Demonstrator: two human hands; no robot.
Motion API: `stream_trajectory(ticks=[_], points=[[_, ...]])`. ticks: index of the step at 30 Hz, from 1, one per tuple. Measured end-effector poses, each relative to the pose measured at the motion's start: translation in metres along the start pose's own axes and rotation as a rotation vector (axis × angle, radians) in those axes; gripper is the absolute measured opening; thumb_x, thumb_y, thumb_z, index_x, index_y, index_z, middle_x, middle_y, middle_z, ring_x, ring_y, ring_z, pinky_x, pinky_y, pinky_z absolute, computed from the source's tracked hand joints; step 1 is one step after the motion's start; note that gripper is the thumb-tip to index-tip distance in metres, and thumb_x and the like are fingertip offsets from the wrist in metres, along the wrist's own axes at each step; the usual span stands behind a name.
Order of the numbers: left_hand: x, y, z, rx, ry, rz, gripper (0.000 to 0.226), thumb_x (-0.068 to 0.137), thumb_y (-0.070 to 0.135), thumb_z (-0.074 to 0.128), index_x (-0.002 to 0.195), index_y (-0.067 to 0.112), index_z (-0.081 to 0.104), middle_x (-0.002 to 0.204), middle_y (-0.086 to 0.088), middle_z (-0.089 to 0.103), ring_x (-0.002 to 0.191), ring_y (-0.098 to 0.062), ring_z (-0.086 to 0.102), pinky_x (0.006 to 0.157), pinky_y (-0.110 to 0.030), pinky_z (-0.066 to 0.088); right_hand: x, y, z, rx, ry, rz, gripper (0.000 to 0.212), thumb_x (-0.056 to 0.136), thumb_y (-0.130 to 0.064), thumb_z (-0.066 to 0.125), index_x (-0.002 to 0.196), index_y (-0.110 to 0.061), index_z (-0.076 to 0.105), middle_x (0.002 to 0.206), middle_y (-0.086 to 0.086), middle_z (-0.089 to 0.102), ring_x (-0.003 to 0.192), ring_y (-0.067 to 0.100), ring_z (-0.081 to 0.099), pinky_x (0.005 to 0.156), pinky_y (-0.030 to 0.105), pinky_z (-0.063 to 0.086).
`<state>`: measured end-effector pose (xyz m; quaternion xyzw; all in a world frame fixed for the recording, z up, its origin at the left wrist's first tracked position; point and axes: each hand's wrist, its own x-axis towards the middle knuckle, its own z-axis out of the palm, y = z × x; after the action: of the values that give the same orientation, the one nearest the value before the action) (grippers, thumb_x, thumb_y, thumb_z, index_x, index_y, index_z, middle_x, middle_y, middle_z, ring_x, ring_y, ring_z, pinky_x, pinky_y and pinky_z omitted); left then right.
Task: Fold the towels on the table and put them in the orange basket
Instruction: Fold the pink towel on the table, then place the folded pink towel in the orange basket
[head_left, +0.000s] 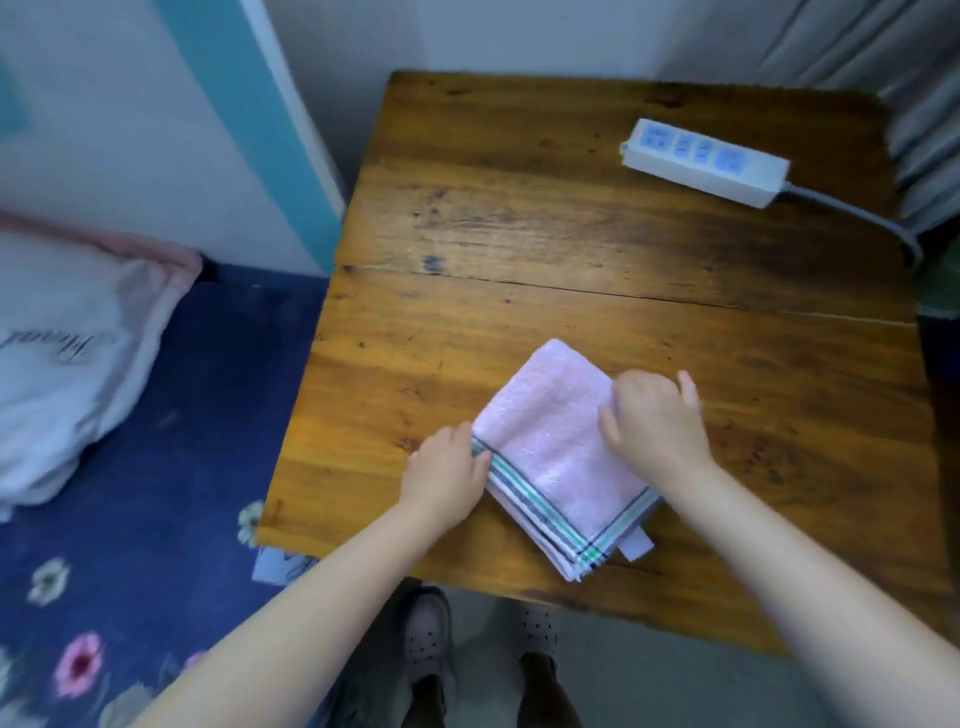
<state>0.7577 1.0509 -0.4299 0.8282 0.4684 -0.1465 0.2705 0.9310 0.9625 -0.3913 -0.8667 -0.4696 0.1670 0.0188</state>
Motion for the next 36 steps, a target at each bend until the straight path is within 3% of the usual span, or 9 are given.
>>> stream_trajectory(ticks=[3, 6, 9, 12, 18, 25, 29, 33, 36], points=[[0.004, 0.005, 0.003, -0.107, -0.068, -0.096, 0.031, 0.098, 0.022, 0.034, 0.114, 0.003, 0.052, 0.118, -0.02, 0.053, 0.111, -0.036, 0.051, 0.09, -0.038, 0.041, 0.045, -0.012, -0.017, 0.032, -0.211, -0.187, 0.054, 0.085, -0.01, 0.05, 0.137, -0.012, 0.037, 0.14, 0.012, 0.04, 0.126, 0.031, 0.041, 0.097, 0.039, 0.038], [0.008, 0.008, 0.0, -0.215, -0.092, -0.156, 0.028, 0.095, 0.017, 0.039, 0.112, 0.0, 0.054, 0.119, -0.022, 0.057, 0.11, -0.037, 0.053, 0.084, -0.035, 0.043, 0.085, -0.028, -0.024, -0.07, -0.503, -0.228, 0.063, 0.086, -0.011, 0.052, 0.143, -0.021, 0.027, 0.143, 0.01, 0.038, 0.129, 0.028, 0.039, 0.096, 0.034, 0.04], [0.009, 0.01, -0.002, -0.361, -0.143, -0.184, 0.015, 0.087, 0.013, 0.046, 0.082, 0.004, 0.057, 0.089, -0.015, 0.061, 0.092, -0.034, 0.055, 0.062, -0.028, 0.038, 0.102, -0.037, -0.022, -0.166, -0.646, -0.193, 0.053, 0.081, -0.014, 0.057, 0.132, -0.019, 0.044, 0.124, 0.008, 0.052, 0.109, 0.027, 0.05, 0.082, 0.033, 0.045], [-0.001, 0.006, -0.007, -0.473, -0.159, -0.192, 0.02, 0.07, 0.024, 0.046, 0.054, 0.016, 0.037, 0.061, -0.004, 0.044, 0.076, -0.024, 0.048, 0.048, -0.026, 0.026, 0.098, -0.047, -0.02, -0.362, -0.61, -0.311, 0.039, 0.078, -0.015, 0.059, 0.116, -0.014, 0.052, 0.098, 0.004, 0.053, 0.086, 0.021, 0.046, 0.062, 0.027, 0.039], [-0.044, -0.04, -0.036, -0.501, -0.089, -0.11, 0.01, 0.084, 0.005, 0.053, 0.087, 0.005, 0.062, 0.106, -0.02, 0.064, 0.101, -0.03, 0.057, 0.06, -0.025, 0.026, 0.069, -0.094, -0.039, -0.339, -0.596, -0.533, 0.016, 0.074, -0.008, 0.057, 0.074, -0.013, 0.042, 0.067, -0.002, 0.037, 0.072, 0.021, 0.038, 0.048, 0.026, 0.023], [-0.185, -0.163, -0.085, -0.521, 0.054, -0.206, 0.029, 0.083, 0.01, 0.062, 0.111, 0.01, 0.06, 0.097, 0.003, 0.058, 0.089, -0.01, 0.05, 0.074, -0.018, 0.038, -0.014, -0.244, -0.042, -0.17, -0.576, -0.896, 0.025, 0.057, -0.017, 0.057, 0.061, -0.018, 0.032, 0.062, -0.004, 0.036, 0.059, 0.015, 0.031, 0.049, 0.029, 0.022], [-0.283, -0.216, -0.083, -0.667, 0.255, -0.342, 0.036, 0.078, 0.009, 0.068, 0.113, 0.004, 0.062, 0.11, -0.009, 0.066, 0.092, -0.006, 0.056, 0.073, -0.01, 0.04, -0.088, -0.315, -0.032, -0.071, -0.531, -1.033, 0.032, 0.066, -0.005, 0.061, 0.085, -0.014, 0.036, 0.073, -0.002, 0.042, 0.066, 0.019, 0.037, 0.051, 0.03, 0.025], [-0.399, -0.257, -0.074, -0.686, 0.468, -0.493, 0.027, 0.085, 0.008, 0.063, 0.113, 0.006, 0.064, 0.108, -0.005, 0.065, 0.093, -0.01, 0.054, 0.069, -0.01, 0.039, -0.181, -0.389, -0.027, -0.161, -0.523, -1.277, 0.058, 0.055, -0.023, 0.052, 0.112, -0.01, 0.053, 0.096, 0.002, 0.048, 0.095, 0.025, 0.051, 0.071, 0.027, 0.035], [-0.464, -0.276, -0.064, -0.701, 0.627, -0.595, 0.022, 0.086, 0.009, 0.062, 0.108, 0.005, 0.066, 0.096, -0.002, 0.062, 0.082, -0.01, 0.052, 0.062, -0.011, 0.037, -0.236, -0.432, -0.021, -0.238, -0.523, -1.384, 0.042, 0.071, -0.014, 0.064, 0.112, -0.008, 0.058, 0.104, 0.009, 0.052, 0.106, 0.028, 0.051, 0.079, 0.026, 0.036]])
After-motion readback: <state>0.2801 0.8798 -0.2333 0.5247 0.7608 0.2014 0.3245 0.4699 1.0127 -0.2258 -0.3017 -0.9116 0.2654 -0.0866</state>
